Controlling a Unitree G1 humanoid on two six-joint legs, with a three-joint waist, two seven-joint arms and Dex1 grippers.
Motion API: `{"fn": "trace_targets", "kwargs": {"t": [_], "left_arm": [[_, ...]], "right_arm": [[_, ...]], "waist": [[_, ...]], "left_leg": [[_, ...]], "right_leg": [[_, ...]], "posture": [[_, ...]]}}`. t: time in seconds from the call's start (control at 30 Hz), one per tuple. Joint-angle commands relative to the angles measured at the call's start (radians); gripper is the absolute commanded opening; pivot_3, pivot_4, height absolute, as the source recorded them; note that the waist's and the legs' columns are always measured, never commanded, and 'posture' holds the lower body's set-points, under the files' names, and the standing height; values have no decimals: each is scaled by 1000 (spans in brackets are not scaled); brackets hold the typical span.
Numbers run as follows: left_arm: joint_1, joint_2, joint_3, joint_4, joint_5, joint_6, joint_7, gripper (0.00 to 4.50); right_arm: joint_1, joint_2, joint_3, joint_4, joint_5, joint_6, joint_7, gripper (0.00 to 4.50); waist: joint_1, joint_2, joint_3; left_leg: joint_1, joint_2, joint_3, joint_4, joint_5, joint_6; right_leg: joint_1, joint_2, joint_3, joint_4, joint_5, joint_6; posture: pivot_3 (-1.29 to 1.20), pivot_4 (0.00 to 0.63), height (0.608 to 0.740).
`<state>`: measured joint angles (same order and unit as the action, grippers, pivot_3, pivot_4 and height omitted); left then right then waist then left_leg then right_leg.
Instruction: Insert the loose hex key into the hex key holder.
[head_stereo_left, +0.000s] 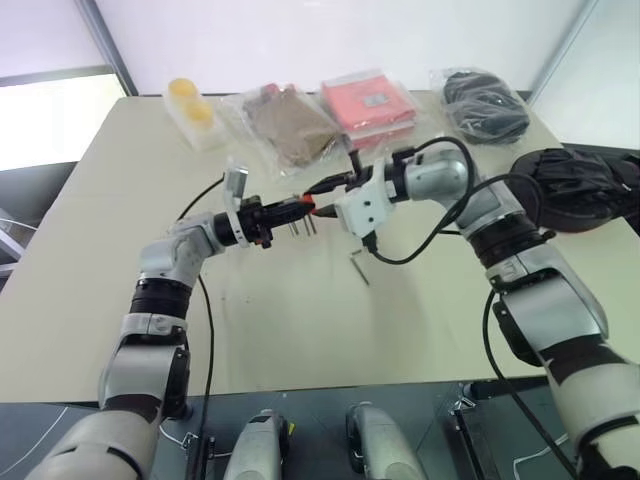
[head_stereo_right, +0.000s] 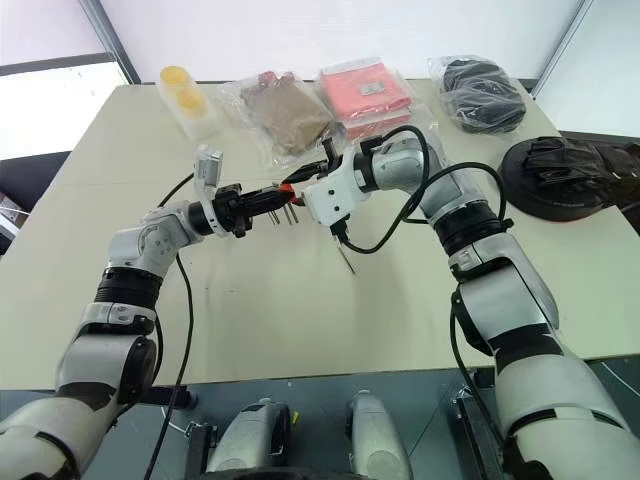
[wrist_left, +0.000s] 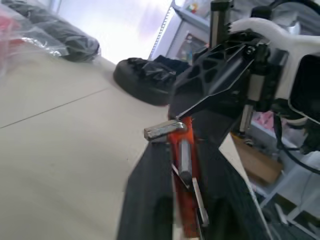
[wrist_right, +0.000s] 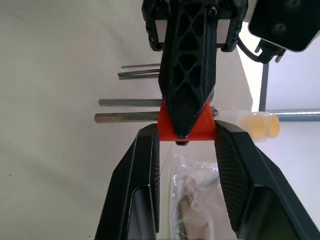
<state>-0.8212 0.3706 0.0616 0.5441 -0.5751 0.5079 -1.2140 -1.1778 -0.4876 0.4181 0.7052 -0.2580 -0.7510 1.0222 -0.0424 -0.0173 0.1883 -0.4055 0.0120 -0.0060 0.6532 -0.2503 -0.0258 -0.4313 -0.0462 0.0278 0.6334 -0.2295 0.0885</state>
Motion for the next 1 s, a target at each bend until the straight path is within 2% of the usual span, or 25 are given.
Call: {"fn": "trace_targets", "kwargs": {"t": [0.03,0.3,0.53,0.63,0.7,0.77,0.83,1.0], "left_arm": [[-16,8,20,-7,24,-32,22,84],[-16,25,21,-12,44,-30,29,84],[-12,75,-8,-34,80,-20,-16,0],[0,109,-30,-73,107,-29,-36,0],[29,174,-93,-144,204,-133,-61,0],[34,209,-100,-225,210,-145,-68,0],[33,219,-94,-281,204,-142,-57,0],[50,218,-81,-341,205,-142,-16,0]], "right_arm": [[-3,-3,-35,-55,20,22,-22,993],[41,-14,-35,-113,15,82,-30,993],[88,-44,-46,-132,-19,143,-73,4433],[113,-88,-57,-127,-39,210,-91,4433],[198,-98,-142,-246,107,596,-8,4433],[276,-90,-226,-446,276,1063,50,4433],[334,-101,-264,-628,372,1394,64,4433],[413,-127,-304,-837,469,1744,13,4433]], "waist": [[0,0,0],[0,0,0],[0,0,0],[5,0,0],[7,0,0],[10,0,0],[21,0,0],[29,2,1]], "left_leg": [[0,0,0,0,0,0],[0,0,0,0,0,0],[0,0,0,0,0,0],[-1,0,0,1,0,0],[-1,0,0,1,0,0],[-1,1,-1,0,0,0],[-2,2,-1,0,0,0],[-2,1,-1,3,0,0]], "right_leg": [[0,0,0,0,0,0],[0,0,0,0,0,0],[0,0,0,0,0,0],[0,0,0,0,0,0],[0,0,0,0,0,0],[0,-1,0,0,0,0],[-1,0,0,0,0,0],[-2,0,-1,2,0,0]], "posture": [[0,150,740],[0,150,740],[0,150,740],[0,150,740],[0,150,740],[0,150,740],[0,150,740],[0,150,740]]}}
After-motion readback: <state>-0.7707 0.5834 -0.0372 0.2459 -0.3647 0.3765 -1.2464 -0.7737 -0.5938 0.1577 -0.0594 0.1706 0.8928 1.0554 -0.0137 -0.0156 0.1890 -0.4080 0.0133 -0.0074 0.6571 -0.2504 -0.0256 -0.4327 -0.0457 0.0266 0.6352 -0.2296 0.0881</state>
